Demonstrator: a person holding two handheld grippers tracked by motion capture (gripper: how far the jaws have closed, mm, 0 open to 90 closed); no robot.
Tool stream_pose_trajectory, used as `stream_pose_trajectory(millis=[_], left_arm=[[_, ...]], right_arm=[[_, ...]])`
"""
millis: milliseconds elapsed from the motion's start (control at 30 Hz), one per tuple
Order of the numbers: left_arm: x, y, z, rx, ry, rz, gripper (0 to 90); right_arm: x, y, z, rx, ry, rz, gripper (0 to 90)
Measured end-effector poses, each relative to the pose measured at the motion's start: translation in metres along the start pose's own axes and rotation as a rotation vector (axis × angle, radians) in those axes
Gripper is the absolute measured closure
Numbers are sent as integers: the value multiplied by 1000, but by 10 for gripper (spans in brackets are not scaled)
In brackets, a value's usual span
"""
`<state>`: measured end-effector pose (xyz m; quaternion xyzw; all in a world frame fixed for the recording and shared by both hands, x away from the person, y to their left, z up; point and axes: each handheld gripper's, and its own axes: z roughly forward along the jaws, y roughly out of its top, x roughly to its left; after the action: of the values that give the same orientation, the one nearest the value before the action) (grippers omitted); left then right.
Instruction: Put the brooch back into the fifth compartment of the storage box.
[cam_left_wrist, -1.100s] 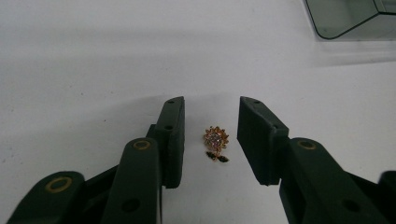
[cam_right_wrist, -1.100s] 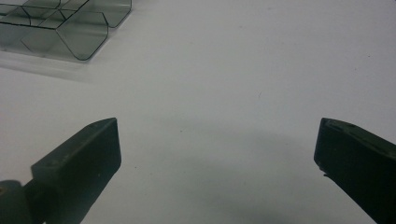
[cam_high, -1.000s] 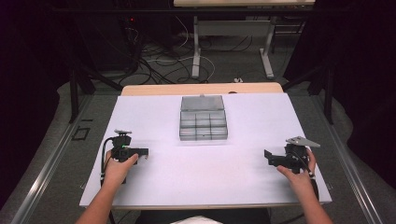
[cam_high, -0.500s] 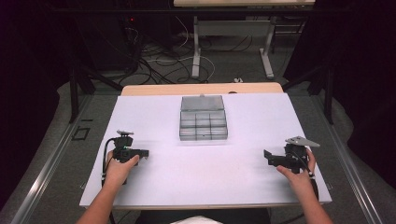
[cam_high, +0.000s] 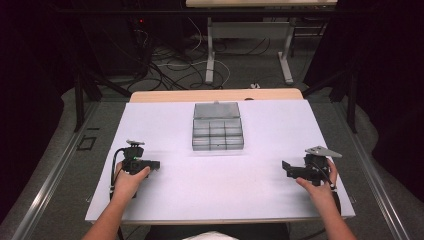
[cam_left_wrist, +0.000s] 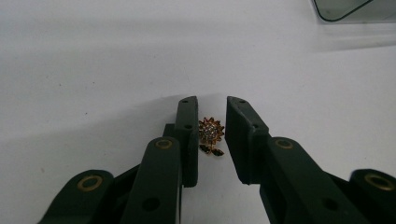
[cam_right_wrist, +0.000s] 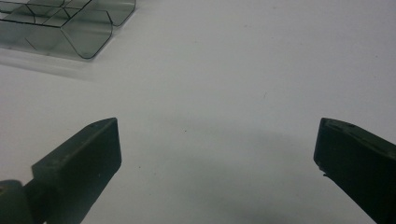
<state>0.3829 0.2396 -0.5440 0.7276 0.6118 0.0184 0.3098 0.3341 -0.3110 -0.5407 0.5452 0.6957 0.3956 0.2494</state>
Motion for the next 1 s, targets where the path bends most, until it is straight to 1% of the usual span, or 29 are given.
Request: stream_pose_trajectory(millis=[67,100,167,333,367,400,567,600,733,800,1000], left_arm=[[-1,0,0,-1,0,0,760],[0,0,0,2,8,11,762],[-1,0,0,3,0,5,765],[-1,0,0,3,7,2,781],[-1,0,1,0,4,-5,782],[-1,0,0,1,2,1,784],[-3,0,0,0,-1,1,802],[-2,0,-1,8,-8,8,801],[-4,0,0,5,-11,13,803],[-5,-1,0,2,-9,9,803],[-5,-1,1,0,-12,14,803]], right_arm=[[0,0,0,1,3,-1,3],[0,0,0,4,3,4,4],[0,0,0,10,11,2,4],[0,0,1,6,6,7,5],[0,0,1,7,6,7,5],[0,0,1,8,6,6,6],[0,0,1,8,7,5,6],[0,0,1,9,8,5,6],[0,-1,1,10,7,2,7],[0,-1,1,15,7,-3,8],[-1,-1,1,14,10,-3,9]])
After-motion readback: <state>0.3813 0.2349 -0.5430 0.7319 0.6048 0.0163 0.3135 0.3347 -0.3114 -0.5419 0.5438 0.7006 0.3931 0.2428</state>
